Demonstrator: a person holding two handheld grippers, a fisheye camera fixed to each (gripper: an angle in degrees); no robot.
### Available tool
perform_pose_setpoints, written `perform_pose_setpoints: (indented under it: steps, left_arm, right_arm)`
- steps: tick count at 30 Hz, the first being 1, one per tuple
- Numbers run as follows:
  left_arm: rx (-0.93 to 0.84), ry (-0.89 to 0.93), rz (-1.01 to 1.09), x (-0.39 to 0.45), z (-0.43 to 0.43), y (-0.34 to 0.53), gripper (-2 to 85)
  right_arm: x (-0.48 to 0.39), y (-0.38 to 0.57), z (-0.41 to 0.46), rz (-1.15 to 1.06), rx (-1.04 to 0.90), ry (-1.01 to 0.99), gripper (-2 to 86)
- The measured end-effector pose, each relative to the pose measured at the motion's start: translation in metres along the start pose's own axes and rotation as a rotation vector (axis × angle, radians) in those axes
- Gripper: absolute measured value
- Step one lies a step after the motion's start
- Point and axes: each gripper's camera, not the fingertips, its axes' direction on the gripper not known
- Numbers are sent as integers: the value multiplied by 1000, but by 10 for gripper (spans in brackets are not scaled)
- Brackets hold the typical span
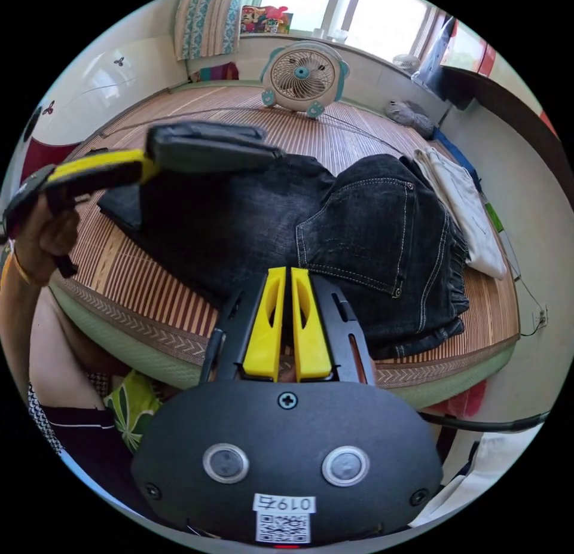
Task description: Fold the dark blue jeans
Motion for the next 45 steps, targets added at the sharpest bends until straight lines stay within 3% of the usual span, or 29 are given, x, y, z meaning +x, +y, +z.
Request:
perform_pose_setpoints:
  steps: [8, 12, 15, 19, 25, 28, 33, 38, 41, 45]
  left_arm:
    - [355, -123, -439, -194, -181, 59, 16]
    - [273, -256, -614, -268, -226, 122, 20]
    - [85, -199, -740, -307, -218, 168, 24]
    - [75, -138, -784, -321, -225, 203, 27]
    - [-11, -241, -719, -310, -257, 205, 22]
    - [-28, -306, -672, -295, -271, 198, 17]
    - [-37, -354, -369, -226, -266, 161, 14]
    - [-43, -257, -222, -177, -231, 136, 13]
    - [-117, -279, -132, -149, -197, 125, 12]
    - [-134, -147, -175, -134, -167, 125, 11]
  right_arm:
    - [-21, -2, 6, -54, -4, 74, -8]
    - [-35, -2, 8, -109, -2, 63, -9]
    - [-43, -1, 7, -128, 0, 50, -10]
    - [-50, 3, 5, -159, 6, 82, -10]
    - [-25, 8, -9, -74, 17, -67, -9]
    - [-6, 15, -30, -11, 118, -133, -9]
    - [23, 44, -90, 79, 387, -136, 9]
    - [40, 54, -141, -36, 481, 56, 50]
    - [52, 62, -142, -107, 413, 154, 51]
    - [46, 89, -109, -277, 285, 253, 62]
